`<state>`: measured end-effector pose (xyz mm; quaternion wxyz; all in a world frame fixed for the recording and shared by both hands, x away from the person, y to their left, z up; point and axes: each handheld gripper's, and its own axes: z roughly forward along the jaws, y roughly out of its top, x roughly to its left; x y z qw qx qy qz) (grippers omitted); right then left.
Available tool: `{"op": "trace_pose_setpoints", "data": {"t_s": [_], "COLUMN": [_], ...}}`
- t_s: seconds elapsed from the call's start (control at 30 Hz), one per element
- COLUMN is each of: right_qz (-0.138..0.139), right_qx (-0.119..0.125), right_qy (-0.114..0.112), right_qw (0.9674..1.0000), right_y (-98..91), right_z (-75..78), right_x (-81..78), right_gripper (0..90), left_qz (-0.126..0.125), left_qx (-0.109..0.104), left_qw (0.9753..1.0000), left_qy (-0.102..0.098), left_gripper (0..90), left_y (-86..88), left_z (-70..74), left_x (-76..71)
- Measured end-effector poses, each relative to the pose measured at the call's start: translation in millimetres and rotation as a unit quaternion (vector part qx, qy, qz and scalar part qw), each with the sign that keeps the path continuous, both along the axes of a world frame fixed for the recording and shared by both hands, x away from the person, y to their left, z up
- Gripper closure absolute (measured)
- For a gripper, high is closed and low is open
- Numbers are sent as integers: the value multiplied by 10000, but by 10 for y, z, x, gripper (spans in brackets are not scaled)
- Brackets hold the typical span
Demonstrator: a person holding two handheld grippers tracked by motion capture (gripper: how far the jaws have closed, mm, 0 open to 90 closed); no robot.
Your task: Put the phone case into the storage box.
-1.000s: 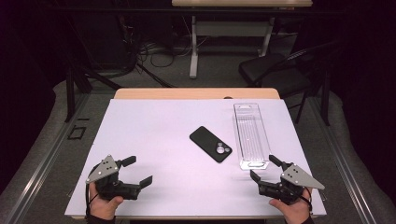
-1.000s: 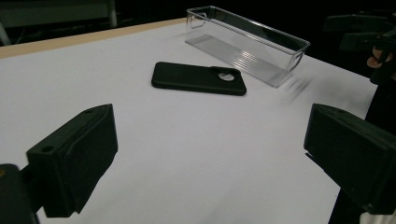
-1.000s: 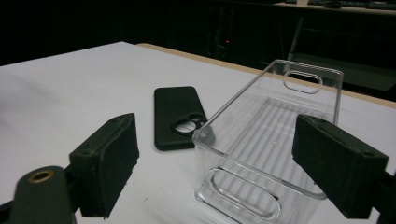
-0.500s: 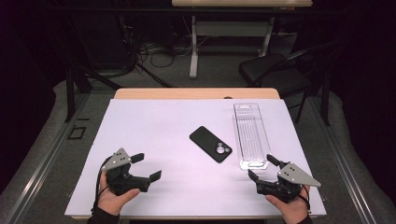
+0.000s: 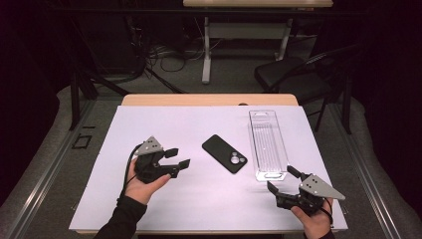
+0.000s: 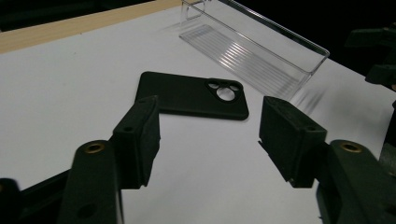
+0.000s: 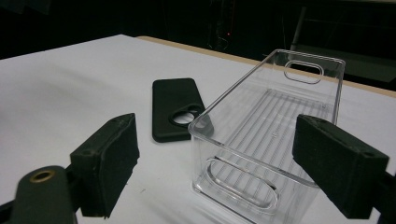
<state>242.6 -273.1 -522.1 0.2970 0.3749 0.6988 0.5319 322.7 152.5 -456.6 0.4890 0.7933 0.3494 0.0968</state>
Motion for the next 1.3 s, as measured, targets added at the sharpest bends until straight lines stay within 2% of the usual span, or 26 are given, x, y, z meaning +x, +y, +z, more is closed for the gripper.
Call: {"op": "trace_pose_setpoints", "data": {"t_s": [0.13,0.3,0.37,0.4,0.53,0.6,0.7,0.73,0.77,0.83,1.0,1.03,1.07,1.17,1.3], "right_qz": [-23,-49,-52,-51,-54,-54,-64,-64,-64,-68,-68,-68,-69,-72,-78], "right_qx": [4,31,11,12,-9,-2,9,6,6,13,44,44,36,35,56], "right_qy": [-7,-26,5,11,5,9,30,38,38,27,47,47,57,42,57], "right_qw": [10000,10000,10000,10000,10000,10000,10000,10000,10000,10000,10000,10000,10000,10000,9999], "right_y": [-10,-24,-32,-34,-40,-41,-47,-54,-54,-58,-60,-60,-67,-80,-91], "right_z": [-11,-19,-20,-22,-31,-32,-34,-36,-36,-40,-47,-47,-48,-53,-56], "right_x": [0,3,4,5,9,11,12,14,14,17,19,19,20,28,31], "right_gripper": [140,140,140,140,140,140,140,140,140,140,140,140,140,140,140], "left_qz": [85,153,193,228,233,291,303,293,255,240,198,194,197,214,208], "left_qx": [-44,147,321,369,373,464,462,465,471,518,626,632,601,604,671], "left_qw": [9999,9997,9992,9991,9990,9985,9984,9984,9984,9982,9974,9972,9973,9967,9959], "left_qy": [29,-120,-126,-31,19,45,146,161,180,168,299,337,386,504,566], "left_gripper": [495,532,537,543,553,557,594,647,647,728,848,848,899,900,900], "left_y": [-119,-258,-320,-381,-457,-512,-584,-612,-637,-697,-833,-854,-891,-955,-1025], "left_z": [78,179,215,241,256,253,236,223,212,181,75,57,18,-43,-88], "left_x": [109,233,285,340,437,504,609,643,675,728,863,888,941,1020,1082]}}
